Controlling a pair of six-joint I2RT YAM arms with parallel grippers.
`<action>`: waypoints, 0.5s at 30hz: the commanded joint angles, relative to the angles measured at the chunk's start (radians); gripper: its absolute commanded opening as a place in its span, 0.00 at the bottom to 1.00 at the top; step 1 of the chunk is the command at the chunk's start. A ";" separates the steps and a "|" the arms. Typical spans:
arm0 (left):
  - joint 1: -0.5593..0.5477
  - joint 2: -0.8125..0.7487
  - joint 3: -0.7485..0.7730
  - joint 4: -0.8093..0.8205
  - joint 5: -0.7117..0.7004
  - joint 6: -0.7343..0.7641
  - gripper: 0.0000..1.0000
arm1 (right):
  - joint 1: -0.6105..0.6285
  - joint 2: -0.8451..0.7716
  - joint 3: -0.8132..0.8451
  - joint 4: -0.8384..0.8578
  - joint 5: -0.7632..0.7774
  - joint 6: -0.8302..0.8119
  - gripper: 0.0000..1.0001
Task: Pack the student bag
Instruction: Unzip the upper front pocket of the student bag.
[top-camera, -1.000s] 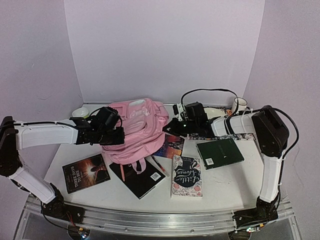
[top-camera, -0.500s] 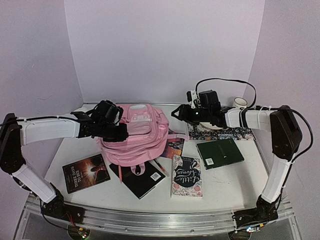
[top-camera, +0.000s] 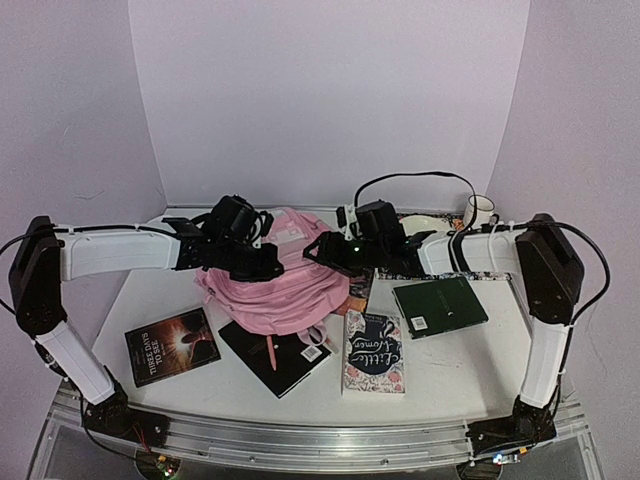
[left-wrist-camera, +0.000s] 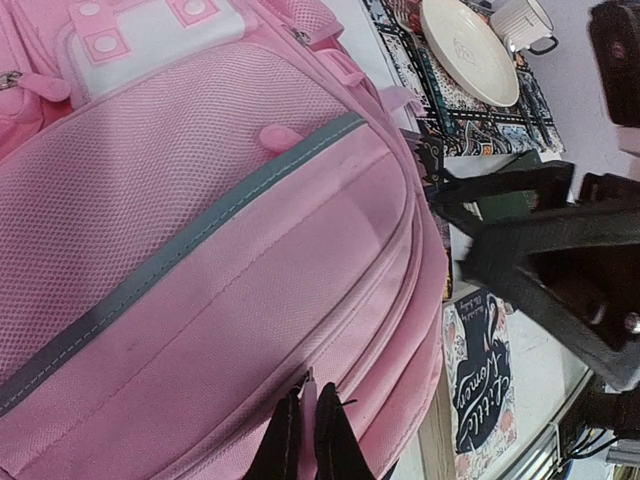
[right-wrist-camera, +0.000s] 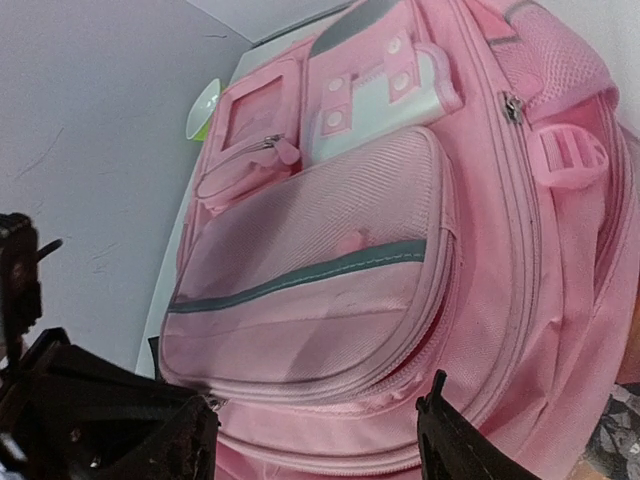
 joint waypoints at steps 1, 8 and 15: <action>-0.022 0.016 0.081 0.110 0.045 0.013 0.00 | 0.000 0.058 0.058 0.053 0.005 0.081 0.68; -0.035 0.056 0.103 0.121 0.063 0.029 0.00 | 0.000 0.127 0.108 0.088 -0.034 0.130 0.68; -0.040 0.054 0.090 0.117 0.055 0.058 0.00 | -0.001 0.148 0.137 0.048 -0.010 0.108 0.33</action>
